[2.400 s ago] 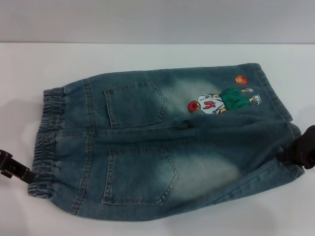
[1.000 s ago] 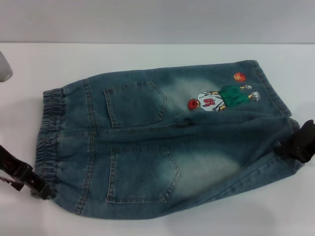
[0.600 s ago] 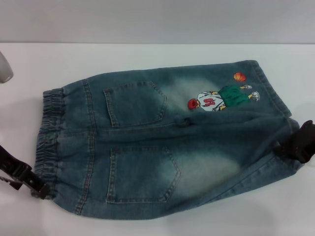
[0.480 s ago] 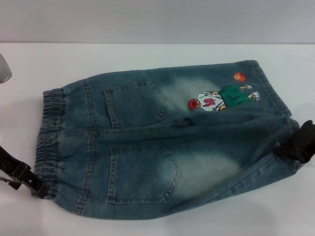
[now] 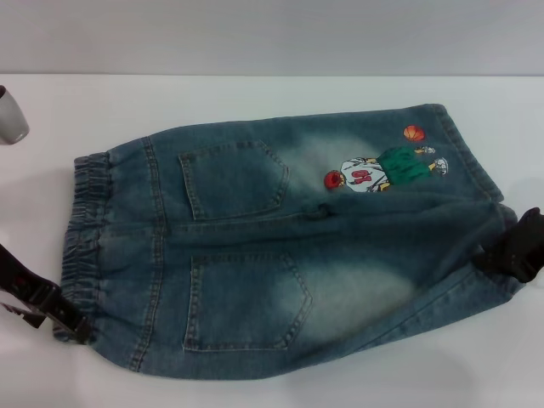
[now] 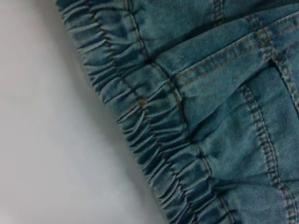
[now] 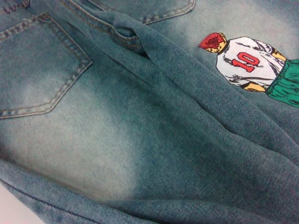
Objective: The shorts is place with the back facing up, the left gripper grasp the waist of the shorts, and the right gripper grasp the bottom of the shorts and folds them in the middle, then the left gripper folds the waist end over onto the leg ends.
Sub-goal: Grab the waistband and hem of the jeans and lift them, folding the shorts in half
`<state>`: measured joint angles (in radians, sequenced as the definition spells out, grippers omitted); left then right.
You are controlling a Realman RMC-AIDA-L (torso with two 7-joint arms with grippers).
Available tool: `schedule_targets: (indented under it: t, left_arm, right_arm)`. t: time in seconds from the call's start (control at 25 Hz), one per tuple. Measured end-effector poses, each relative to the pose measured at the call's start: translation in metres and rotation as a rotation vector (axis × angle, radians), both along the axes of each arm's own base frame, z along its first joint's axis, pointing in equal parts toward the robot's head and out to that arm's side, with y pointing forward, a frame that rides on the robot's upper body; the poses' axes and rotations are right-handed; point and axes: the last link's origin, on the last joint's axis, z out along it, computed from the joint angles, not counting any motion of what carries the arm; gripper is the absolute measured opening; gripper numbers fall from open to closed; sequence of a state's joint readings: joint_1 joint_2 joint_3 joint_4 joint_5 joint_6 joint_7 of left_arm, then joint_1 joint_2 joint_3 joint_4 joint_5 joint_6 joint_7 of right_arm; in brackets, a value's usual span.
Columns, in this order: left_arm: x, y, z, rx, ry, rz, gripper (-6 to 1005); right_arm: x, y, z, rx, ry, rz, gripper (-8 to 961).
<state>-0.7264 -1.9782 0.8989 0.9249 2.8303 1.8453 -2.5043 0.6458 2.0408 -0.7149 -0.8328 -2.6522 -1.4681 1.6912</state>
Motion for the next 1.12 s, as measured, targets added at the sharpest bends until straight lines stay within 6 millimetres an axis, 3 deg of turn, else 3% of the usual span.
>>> schedule_targets:
  t: [1.12]
  left_arm:
    - [0.0007, 0.0066, -0.0057, 0.002, 0.078, -0.012, 804]
  right_arm:
    - [0.0006, -0.0018, -0.0022, -0.008, 0.000, 0.012, 6]
